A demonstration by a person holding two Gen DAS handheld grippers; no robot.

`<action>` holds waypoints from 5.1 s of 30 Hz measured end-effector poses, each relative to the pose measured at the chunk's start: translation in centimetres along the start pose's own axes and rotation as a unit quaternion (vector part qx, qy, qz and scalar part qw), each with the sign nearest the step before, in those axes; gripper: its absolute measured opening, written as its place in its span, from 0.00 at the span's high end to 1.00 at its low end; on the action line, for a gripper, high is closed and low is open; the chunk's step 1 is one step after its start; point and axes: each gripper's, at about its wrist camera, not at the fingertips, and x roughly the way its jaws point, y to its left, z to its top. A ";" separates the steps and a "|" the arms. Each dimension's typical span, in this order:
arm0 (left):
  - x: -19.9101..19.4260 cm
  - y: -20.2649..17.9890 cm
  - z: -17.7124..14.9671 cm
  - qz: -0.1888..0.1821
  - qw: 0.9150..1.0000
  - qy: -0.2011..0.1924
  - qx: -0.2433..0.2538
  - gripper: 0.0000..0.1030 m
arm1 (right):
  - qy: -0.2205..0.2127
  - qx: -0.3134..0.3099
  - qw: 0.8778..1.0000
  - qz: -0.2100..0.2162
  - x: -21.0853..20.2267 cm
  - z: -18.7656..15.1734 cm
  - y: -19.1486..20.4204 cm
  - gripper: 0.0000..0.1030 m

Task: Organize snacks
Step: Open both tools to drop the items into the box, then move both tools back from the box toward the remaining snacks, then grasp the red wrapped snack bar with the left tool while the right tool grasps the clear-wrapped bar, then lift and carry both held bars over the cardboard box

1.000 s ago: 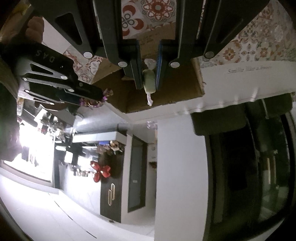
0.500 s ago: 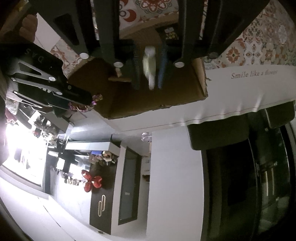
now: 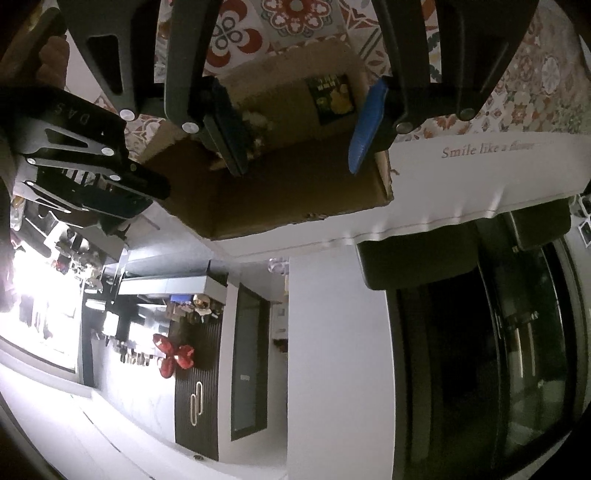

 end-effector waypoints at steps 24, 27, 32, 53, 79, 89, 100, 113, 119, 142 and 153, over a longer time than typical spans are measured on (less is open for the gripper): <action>-7.0 -3.6 -5.8 -0.047 0.997 -0.033 0.042 0.45 | -0.025 0.000 1.000 -0.010 -7.8 -6.4 0.3 0.47; -7.6 -4.0 -6.9 -0.051 0.997 -0.038 0.047 0.45 | -0.024 0.002 1.000 -0.015 -8.4 -7.4 0.2 0.47; -8.0 -4.9 -8.7 -0.064 0.995 -0.036 0.067 0.45 | -0.015 0.013 1.000 -0.021 -9.1 -9.2 0.0 0.47; -6.3 -8.0 -14.8 -0.112 0.983 0.018 0.141 0.45 | 0.054 0.037 0.997 -0.046 -8.5 -17.2 -0.7 0.47; -1.0 -9.6 -18.6 -0.184 0.954 0.088 0.221 0.46 | 0.130 0.118 0.984 -0.022 -5.1 -23.0 -1.6 0.47; 0.6 -10.2 -18.8 -0.198 0.943 0.115 0.242 0.46 | 0.129 0.131 0.983 -0.017 -4.8 -23.1 -1.6 0.48; 2.0 -9.7 -18.9 -0.221 0.944 0.163 0.185 0.70 | 0.125 0.153 0.980 0.001 -4.2 -22.8 -1.5 0.60; 0.8 -9.8 -18.8 -0.217 0.953 0.150 0.148 0.71 | 0.115 0.196 0.974 0.018 -4.7 -22.5 -2.7 0.83; -0.6 -9.2 -18.1 -0.204 0.963 0.131 0.121 0.71 | 0.096 0.182 0.978 0.010 -5.8 -21.8 -2.5 0.86; -2.8 -9.1 -17.7 -0.204 0.963 0.120 0.127 0.85 | 0.053 0.126 0.991 0.000 -9.1 -19.8 0.0 0.92; -1.0 -10.5 -18.4 -0.212 0.956 0.148 0.141 0.74 | 0.073 0.145 0.987 -0.002 -8.4 -20.7 -1.1 0.93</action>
